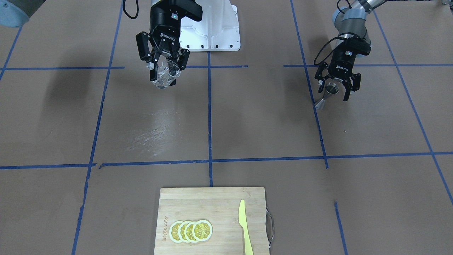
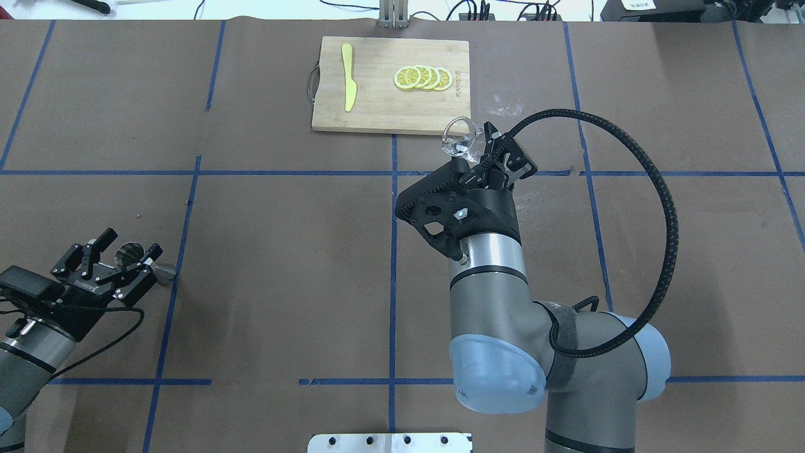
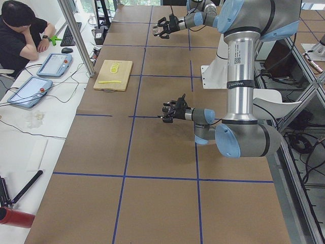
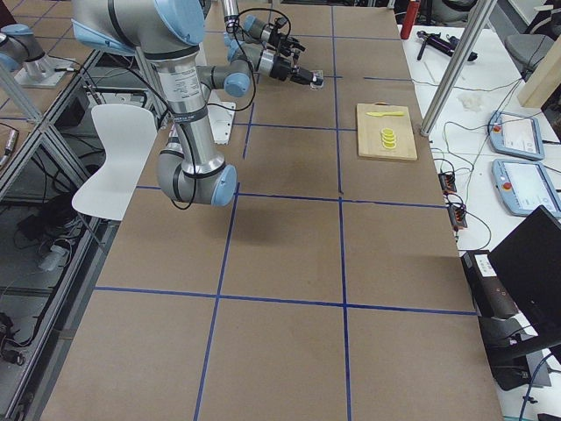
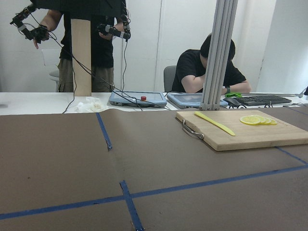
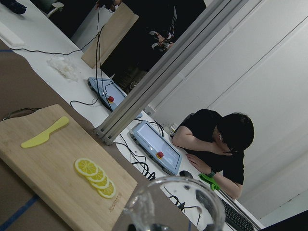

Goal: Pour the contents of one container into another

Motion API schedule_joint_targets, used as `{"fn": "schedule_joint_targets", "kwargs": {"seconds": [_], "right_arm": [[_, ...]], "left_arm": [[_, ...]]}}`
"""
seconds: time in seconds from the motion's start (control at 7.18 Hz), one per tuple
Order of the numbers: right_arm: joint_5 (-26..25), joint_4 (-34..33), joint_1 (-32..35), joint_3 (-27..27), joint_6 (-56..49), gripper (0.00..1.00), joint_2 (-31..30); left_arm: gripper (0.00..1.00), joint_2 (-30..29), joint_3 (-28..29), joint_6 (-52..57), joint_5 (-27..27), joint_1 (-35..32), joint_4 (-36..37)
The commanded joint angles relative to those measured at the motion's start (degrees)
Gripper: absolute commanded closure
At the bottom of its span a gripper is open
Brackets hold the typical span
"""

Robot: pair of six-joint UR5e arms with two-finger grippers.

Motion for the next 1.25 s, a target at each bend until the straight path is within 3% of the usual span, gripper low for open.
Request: {"fn": "schedule_joint_targets", "kwargs": {"seconds": [0.0,0.42,0.7,0.84,1.11], "right_arm": [[0.00,0.00,0.07,0.00,0.00,1.00,-0.07],[0.00,0.00,-0.02,0.00,0.00,1.00,0.02],[0.00,0.00,0.07,-0.09,0.09,1.00,0.02],[0.00,0.00,-0.02,-0.09,0.09,1.00,0.02],[0.00,0.00,-0.02,-0.09,0.09,1.00,-0.07]], "left_arm": [[0.00,0.24,-1.86,0.29,0.47,-0.11,-0.03],[0.00,1.73,-8.71,9.84,-5.31,-1.94,-1.87],[0.01,4.09,-8.63,11.18,-27.53,-15.76,-1.17],[0.00,4.46,-8.11,14.93,-42.53,-26.71,1.09],[0.00,2.11,-7.93,26.16,-70.94,-49.66,15.89]]}}
